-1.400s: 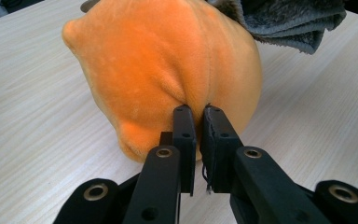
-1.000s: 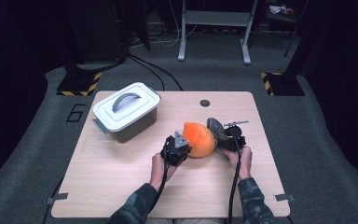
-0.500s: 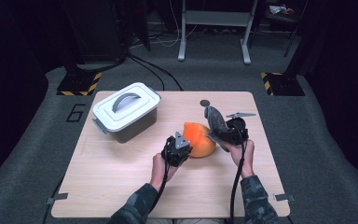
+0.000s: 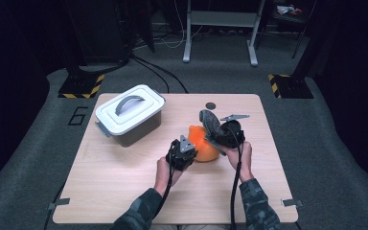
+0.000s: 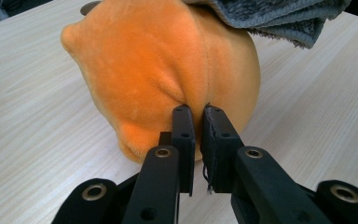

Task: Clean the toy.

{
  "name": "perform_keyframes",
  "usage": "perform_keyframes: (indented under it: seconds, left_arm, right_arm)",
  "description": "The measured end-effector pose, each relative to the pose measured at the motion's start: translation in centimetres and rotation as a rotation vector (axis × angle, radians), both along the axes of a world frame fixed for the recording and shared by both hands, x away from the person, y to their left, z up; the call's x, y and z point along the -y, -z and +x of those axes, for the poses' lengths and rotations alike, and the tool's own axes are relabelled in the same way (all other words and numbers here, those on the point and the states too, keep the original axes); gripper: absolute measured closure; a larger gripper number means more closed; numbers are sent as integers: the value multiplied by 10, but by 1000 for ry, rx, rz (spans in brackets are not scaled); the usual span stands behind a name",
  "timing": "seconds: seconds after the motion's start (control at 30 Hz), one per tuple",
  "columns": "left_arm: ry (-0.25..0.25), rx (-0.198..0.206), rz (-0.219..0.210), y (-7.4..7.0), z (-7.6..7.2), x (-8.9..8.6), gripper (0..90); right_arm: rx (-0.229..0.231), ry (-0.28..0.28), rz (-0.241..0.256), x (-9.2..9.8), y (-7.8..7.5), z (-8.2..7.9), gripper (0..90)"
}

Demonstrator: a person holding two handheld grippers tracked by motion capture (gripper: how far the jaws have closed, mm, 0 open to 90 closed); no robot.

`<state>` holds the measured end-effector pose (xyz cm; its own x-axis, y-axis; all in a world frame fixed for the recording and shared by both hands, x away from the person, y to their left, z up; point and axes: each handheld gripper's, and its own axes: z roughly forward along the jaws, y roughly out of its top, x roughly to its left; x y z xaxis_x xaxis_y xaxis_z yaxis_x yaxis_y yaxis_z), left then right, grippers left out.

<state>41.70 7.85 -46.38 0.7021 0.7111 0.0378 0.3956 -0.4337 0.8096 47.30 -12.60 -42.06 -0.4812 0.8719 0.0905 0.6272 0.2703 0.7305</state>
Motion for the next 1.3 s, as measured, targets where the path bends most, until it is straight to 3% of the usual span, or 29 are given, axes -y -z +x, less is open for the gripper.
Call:
perform_keyframes:
  seconds: [0.17, 0.27, 0.53, 0.67, 0.8, 1.03, 1.17, 1.23, 1.3]
  left_arm:
    - [1, 1, 2, 1, -1, 2, 836]
    - [-1, -3, 0, 1, 0, 1, 836]
    - [-6, -5, -6, 2, 0, 1, 837]
    - [-9, 1, -1, 2, 0, 0, 836]
    - [-17, -4, -6, 2, 1, -2, 834]
    - [-18, -1, -10, 2, 1, -2, 830]
    - [-20, -3, -10, 2, 1, -3, 825]
    - [-15, -5, -13, 2, 2, -3, 817]
    - [-2, -8, -13, 2, 2, -4, 789]
  right_arm:
    - [-35, 51, -8, 14, 11, 1, 696]
    - [-61, 75, -41, 23, 23, 3, 696]
    - [-152, 140, -20, 38, 53, 9, 694]
    - [-178, 135, -25, 41, 65, 12, 693]
    - [-142, 162, 11, 44, 56, 8, 694]
    - [-32, 105, 49, 41, 20, -2, 693]
    - [-34, 58, 96, 31, 9, -7, 690]
    - [-41, 29, 89, 25, 10, -8, 690]
    - [-41, 23, 43, 20, 15, -7, 690]
